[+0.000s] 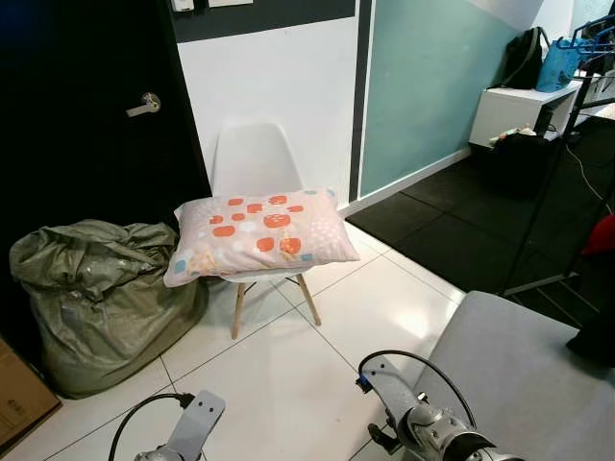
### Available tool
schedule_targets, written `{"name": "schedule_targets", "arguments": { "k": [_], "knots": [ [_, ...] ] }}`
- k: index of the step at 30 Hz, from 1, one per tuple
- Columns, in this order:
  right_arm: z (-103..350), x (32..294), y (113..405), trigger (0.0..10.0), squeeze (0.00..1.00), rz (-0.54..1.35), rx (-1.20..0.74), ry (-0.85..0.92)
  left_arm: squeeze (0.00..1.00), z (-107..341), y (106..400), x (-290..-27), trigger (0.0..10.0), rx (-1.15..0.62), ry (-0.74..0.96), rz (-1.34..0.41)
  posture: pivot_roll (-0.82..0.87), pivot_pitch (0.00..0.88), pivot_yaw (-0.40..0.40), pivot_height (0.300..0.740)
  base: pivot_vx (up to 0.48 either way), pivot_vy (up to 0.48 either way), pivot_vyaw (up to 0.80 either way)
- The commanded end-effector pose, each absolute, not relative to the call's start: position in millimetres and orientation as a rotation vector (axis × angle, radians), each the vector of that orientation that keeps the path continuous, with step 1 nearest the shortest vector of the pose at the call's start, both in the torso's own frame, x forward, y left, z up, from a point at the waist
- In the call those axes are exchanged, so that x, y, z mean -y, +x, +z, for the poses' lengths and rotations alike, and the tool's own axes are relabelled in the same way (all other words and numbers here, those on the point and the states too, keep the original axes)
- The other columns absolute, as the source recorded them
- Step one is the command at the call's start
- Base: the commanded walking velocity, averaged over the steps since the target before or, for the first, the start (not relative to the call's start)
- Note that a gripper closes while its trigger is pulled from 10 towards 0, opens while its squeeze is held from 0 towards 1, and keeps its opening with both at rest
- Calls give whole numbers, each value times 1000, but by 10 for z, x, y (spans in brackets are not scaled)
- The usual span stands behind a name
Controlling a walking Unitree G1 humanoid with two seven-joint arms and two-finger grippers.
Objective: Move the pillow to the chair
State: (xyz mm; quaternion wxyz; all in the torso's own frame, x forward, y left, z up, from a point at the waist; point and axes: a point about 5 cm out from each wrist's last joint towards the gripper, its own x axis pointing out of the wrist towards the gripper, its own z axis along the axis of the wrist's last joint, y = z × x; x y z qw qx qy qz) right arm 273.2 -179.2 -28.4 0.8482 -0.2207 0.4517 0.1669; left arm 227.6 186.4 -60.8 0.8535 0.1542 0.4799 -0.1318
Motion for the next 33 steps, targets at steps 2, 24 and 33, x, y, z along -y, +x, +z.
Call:
{"name": "schedule_targets", "arguments": {
  "k": [2, 24, 33],
  "knots": [
    [-292, 1766, 2727, 10000, 0, 349, -952, -441, 0, -603, 2270, -1933, 10000, -1014, 327, -252, -188, 0, 27, 740, 0, 0, 0],
    [-301, 1888, 2689, 10000, 0, 347, -980, -439, 0, -627, 2251, -1849, 10000, -999, 304, -245, -174, 0, -32, 740, 0, 24, 213],
    [-317, 1929, 2660, 10000, 0, 348, -993, -445, 0, -649, 2220, -1828, 10000, -1006, 302, -255, -178, 0, -27, 740, 0, 265, 0]
  ]
}}
